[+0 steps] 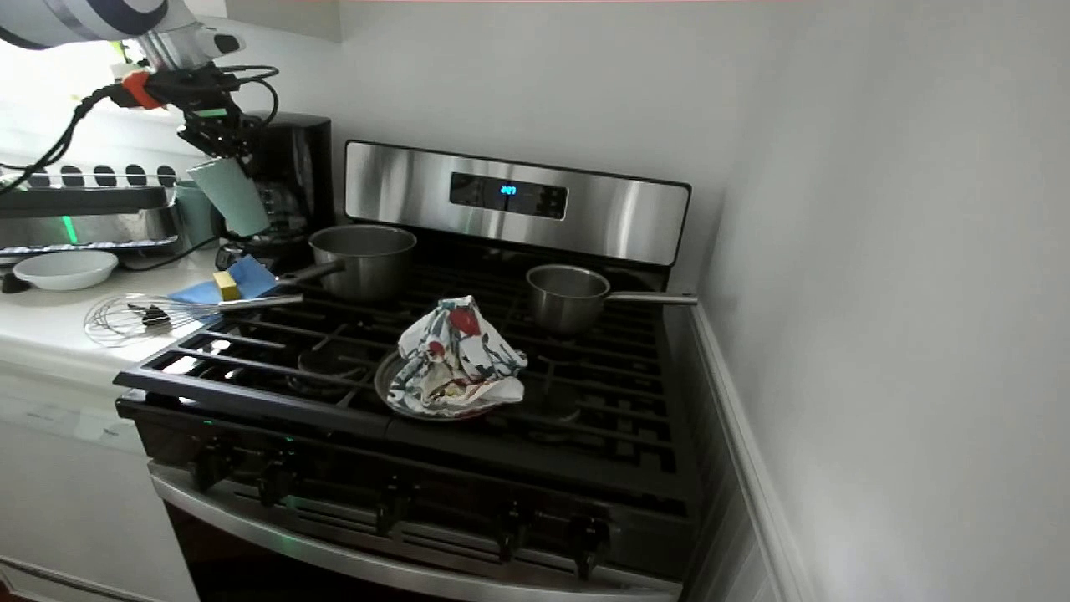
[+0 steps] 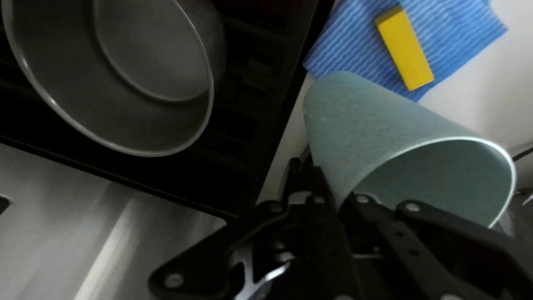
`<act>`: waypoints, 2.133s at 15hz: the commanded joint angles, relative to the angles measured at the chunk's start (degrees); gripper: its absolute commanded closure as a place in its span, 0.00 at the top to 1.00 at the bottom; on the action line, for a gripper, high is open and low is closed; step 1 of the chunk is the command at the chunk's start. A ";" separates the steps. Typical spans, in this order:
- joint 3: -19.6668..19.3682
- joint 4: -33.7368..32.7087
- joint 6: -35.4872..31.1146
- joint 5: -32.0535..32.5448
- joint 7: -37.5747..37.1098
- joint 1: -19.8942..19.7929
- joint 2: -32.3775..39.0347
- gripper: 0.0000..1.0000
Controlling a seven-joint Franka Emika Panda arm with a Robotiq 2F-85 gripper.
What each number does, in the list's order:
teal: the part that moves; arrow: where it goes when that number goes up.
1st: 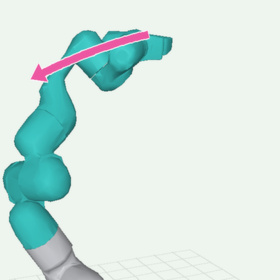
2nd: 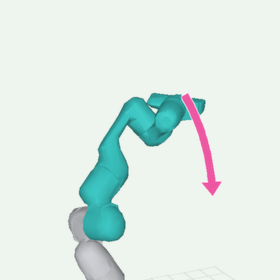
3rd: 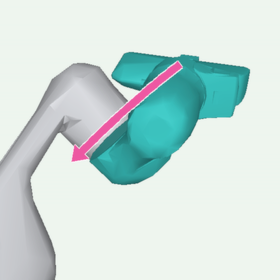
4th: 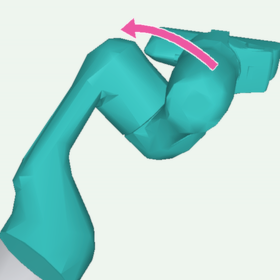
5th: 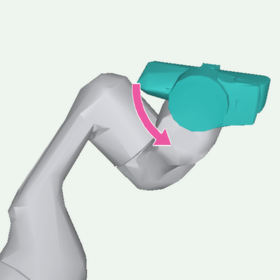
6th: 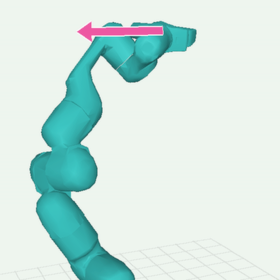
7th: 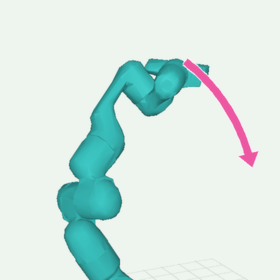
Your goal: Pour the content in the light blue cup into the pot on the right plate and pick up the yellow cube and put it in the pot on the left plate
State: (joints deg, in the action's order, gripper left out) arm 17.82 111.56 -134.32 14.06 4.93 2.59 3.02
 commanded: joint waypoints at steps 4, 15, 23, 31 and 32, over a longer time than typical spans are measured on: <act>-4.22 -0.13 0.40 -0.30 0.29 4.14 -0.01 0.05; -3.17 4.20 -0.58 -10.12 7.66 7.86 -1.28 0.01; -1.20 5.04 -4.84 -15.76 20.87 10.38 4.12 0.01; 1.87 2.23 -4.07 -22.94 32.22 9.75 10.87 0.01; 1.98 2.06 -3.97 -22.91 32.64 9.67 11.33 0.01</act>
State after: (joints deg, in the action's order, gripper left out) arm 18.94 115.79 -139.01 -7.13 34.63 12.86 12.27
